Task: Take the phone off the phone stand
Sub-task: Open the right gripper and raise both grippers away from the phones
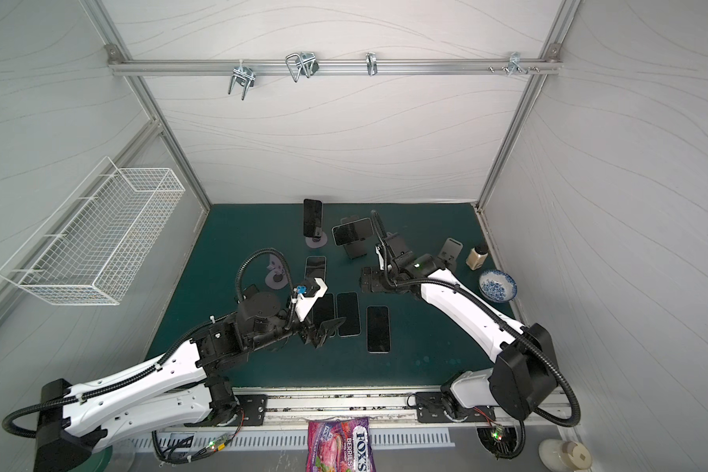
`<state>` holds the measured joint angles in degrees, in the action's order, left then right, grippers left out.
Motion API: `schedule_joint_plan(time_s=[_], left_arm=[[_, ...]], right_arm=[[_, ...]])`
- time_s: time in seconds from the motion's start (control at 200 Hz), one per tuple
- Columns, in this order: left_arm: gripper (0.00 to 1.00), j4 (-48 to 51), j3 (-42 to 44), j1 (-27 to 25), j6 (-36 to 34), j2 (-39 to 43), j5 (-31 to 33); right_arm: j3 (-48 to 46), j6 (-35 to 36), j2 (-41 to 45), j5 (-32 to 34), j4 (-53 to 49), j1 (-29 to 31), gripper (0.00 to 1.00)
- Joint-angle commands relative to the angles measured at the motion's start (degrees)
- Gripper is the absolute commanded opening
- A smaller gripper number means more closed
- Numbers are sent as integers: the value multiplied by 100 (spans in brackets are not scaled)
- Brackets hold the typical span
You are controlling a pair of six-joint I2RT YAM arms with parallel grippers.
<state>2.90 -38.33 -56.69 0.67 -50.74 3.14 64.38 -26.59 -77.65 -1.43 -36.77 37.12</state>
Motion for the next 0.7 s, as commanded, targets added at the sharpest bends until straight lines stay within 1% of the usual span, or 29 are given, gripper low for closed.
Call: schedule_joint_plan(time_s=[0.0,0.05,0.115,0.195,0.315,0.405,0.49,0.62,0.695], left_arm=[[99,-393,-158,17,314,-122,766],[99,-404,-241,56,285,-225,916],[99,-370,-370,203,284,-349,920],[99,-360,-490,497,396,-455,676],[99,-307,-620,1124,717,-602,212],[99,-212,-747,1519,763,-744,91],[99,-63,-960,1839,682,-933,56],[99,-53,-1253,2270,597,-1289,-3],[99,-66,-1449,2467,548,-1512,-62]], right_arm=[[-143,476,232,138,524,25,93],[-129,676,251,150,636,19,93],[-23,962,231,143,713,6,94],[143,1260,189,251,810,-11,95],[404,1729,156,290,926,-43,95],[550,1988,172,284,1063,-70,95],[680,2103,157,195,1255,-161,95],[937,2081,-30,-294,1543,-425,94],[1142,1995,-227,-461,1628,-565,92]])
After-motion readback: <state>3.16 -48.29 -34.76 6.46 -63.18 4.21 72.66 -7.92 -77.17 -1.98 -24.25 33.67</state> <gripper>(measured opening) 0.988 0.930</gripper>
